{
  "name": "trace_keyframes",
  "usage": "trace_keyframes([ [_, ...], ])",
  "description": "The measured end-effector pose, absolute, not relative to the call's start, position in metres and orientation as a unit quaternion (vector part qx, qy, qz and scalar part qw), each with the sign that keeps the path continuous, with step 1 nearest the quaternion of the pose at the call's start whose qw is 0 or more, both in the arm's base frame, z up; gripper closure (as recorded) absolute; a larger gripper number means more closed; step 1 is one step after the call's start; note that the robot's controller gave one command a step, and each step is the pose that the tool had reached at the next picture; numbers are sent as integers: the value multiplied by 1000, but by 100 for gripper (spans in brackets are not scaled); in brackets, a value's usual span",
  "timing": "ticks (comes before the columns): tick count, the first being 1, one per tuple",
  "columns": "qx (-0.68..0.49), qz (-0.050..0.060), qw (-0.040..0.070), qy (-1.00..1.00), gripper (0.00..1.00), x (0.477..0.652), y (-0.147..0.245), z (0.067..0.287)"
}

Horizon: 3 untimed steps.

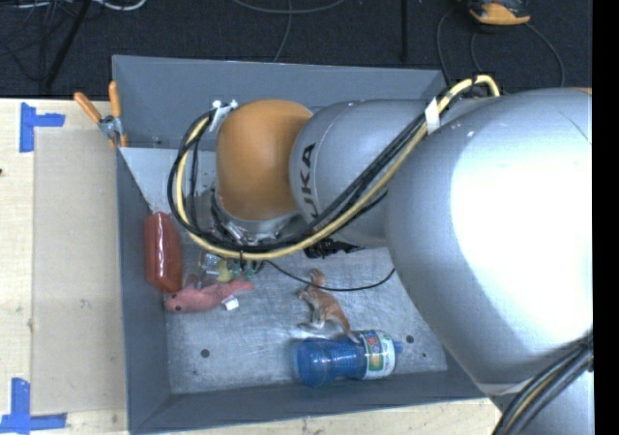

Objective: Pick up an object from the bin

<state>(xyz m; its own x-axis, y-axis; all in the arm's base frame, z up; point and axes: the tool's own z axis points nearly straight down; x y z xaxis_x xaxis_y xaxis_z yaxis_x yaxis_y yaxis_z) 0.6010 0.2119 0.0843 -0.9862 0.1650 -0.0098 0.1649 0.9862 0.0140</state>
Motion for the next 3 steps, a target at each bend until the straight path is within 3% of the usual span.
trace_keyframes([
  [1, 84, 7, 9, 996, 0, 601, 210, 81],
  [2, 85, 8, 18, 996, 100, 605, 209, 83],
  [3, 86, 8, 17, 996, 100, 605, 209, 83],
])
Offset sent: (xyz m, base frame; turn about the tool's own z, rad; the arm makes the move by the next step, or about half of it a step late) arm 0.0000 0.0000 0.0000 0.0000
